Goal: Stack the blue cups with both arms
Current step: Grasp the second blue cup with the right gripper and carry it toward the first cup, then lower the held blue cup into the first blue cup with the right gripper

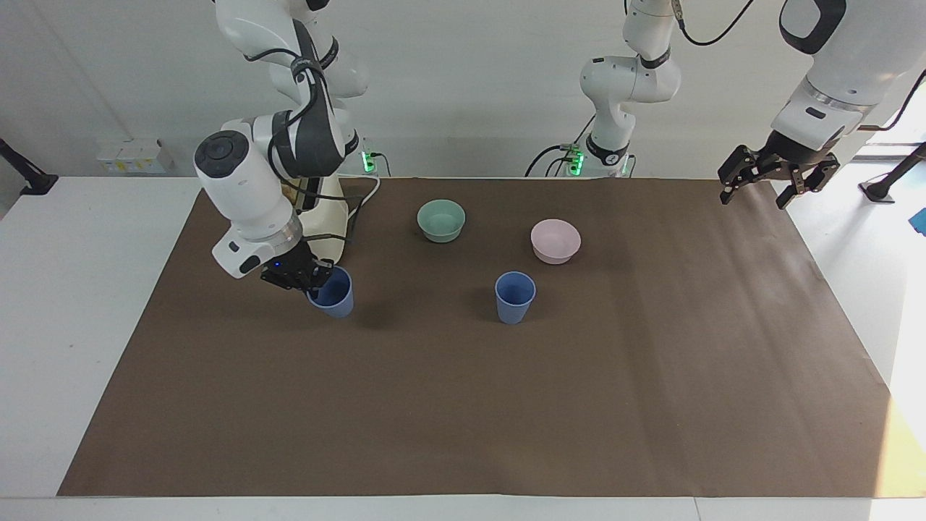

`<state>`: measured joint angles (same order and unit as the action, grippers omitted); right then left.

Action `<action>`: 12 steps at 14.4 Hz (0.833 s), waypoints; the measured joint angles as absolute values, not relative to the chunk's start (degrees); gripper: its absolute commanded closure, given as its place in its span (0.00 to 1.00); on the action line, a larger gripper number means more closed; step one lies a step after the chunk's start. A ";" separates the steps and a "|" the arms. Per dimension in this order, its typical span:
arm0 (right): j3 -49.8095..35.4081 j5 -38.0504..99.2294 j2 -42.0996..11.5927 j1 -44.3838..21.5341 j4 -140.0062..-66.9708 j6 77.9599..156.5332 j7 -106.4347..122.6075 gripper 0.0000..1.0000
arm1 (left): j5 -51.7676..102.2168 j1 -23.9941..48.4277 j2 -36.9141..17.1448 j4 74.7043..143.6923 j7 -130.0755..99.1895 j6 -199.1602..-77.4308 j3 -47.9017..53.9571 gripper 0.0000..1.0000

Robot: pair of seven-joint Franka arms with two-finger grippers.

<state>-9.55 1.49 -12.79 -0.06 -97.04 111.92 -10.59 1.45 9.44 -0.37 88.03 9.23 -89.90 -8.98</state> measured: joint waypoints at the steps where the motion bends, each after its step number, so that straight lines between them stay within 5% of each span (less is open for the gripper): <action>1: -9.63 1.25 -12.81 -2.54 -95.79 111.77 -13.87 1.00 | 1.45 9.44 -0.37 88.03 9.23 -89.89 -8.97 0.00; 12: -9.89 -1.45 -17.45 -21.77 -82.50 108.14 -39.24 1.00 | 1.45 9.45 -0.36 88.03 9.24 -89.90 -8.72 0.00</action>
